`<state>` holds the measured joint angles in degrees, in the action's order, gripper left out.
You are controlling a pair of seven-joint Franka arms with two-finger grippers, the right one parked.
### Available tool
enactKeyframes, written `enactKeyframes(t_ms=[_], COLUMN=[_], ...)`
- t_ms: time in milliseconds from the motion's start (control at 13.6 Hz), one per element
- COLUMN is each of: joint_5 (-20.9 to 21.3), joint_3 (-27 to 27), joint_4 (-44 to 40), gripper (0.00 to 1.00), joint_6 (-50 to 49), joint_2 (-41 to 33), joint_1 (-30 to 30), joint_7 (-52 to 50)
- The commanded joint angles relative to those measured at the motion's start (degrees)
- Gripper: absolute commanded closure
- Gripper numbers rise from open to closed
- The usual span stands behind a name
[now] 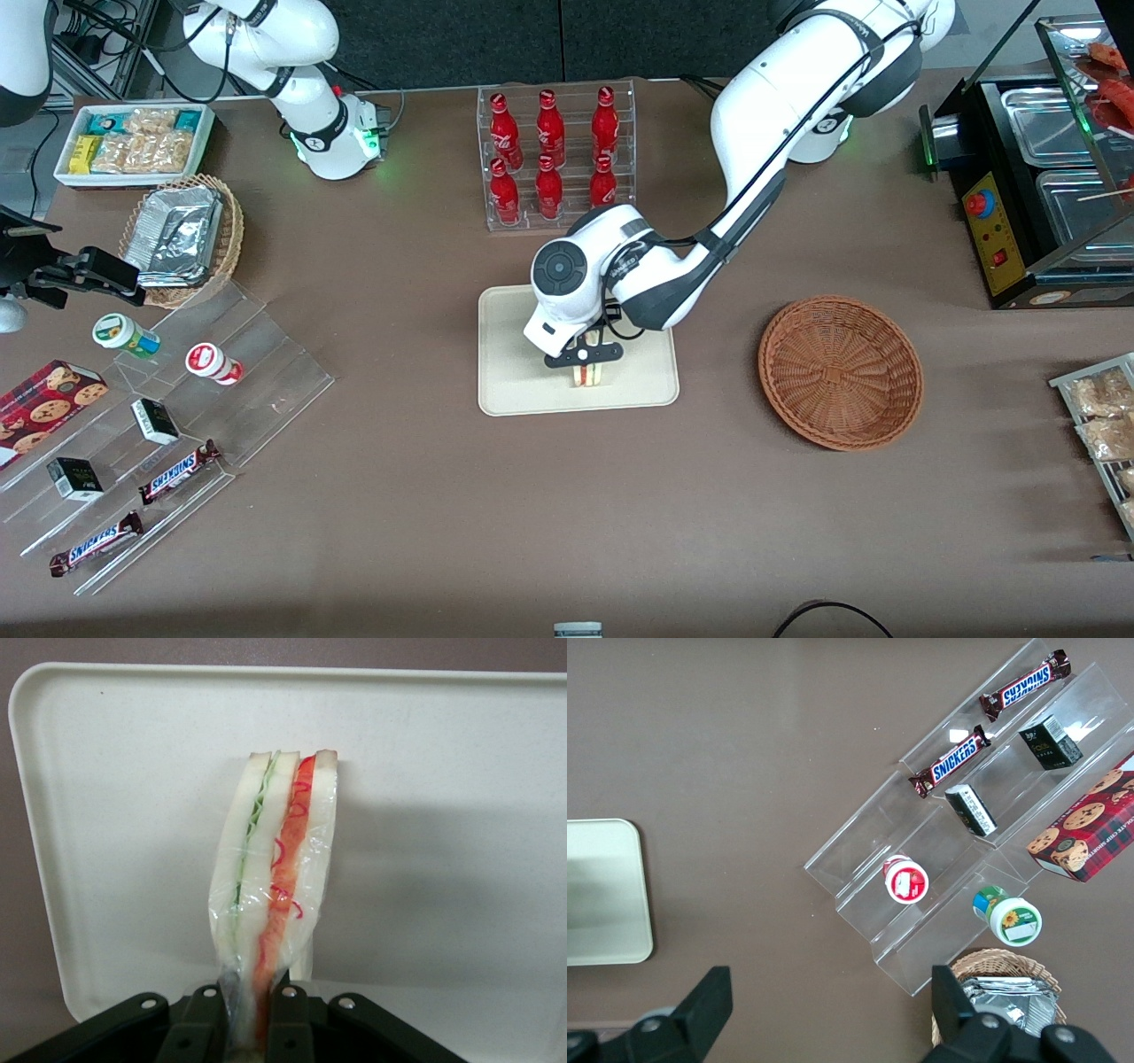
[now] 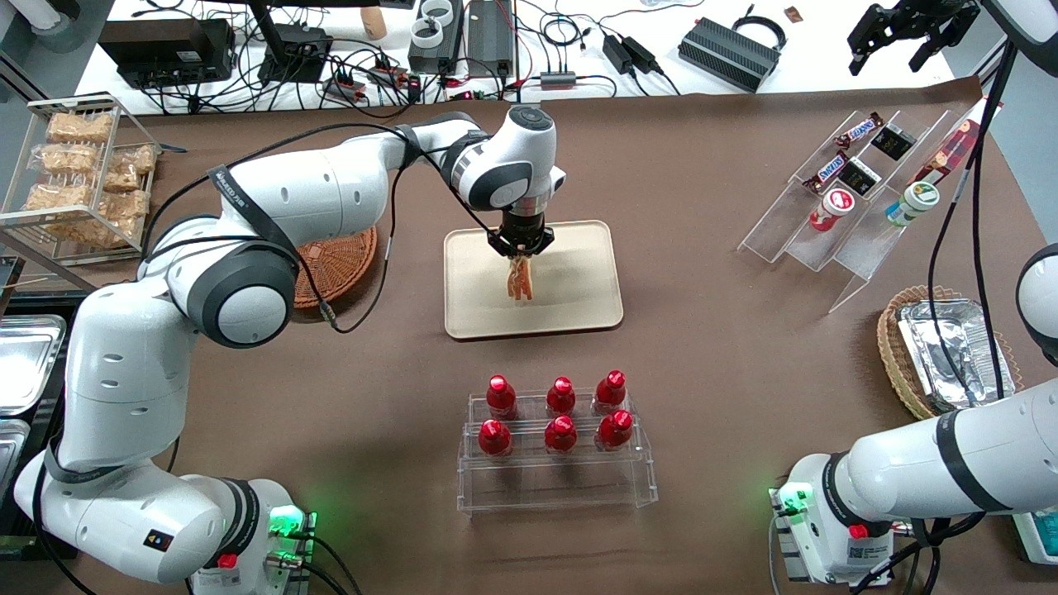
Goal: Place sandwich from basket to tray
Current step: 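Lower the sandwich upright onto the tray and open the left gripper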
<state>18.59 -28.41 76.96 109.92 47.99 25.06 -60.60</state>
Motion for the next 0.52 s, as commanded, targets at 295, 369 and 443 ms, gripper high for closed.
enactKeyframes(t_ms=[295, 369, 443], joint_5=[1.45, 1.36, 1.36], joint_3=[0.20, 0.20, 0.20], joint_4=[-1.55, -1.55, -1.55], gripper=[1.00, 1.00, 0.55], joint_6=[1.44, 1.44, 1.44], joint_2=[1.76, 1.85, 1.93], joint_1=[0.96, 0.96, 0.96], joint_7=[-1.28, -0.93, -0.49])
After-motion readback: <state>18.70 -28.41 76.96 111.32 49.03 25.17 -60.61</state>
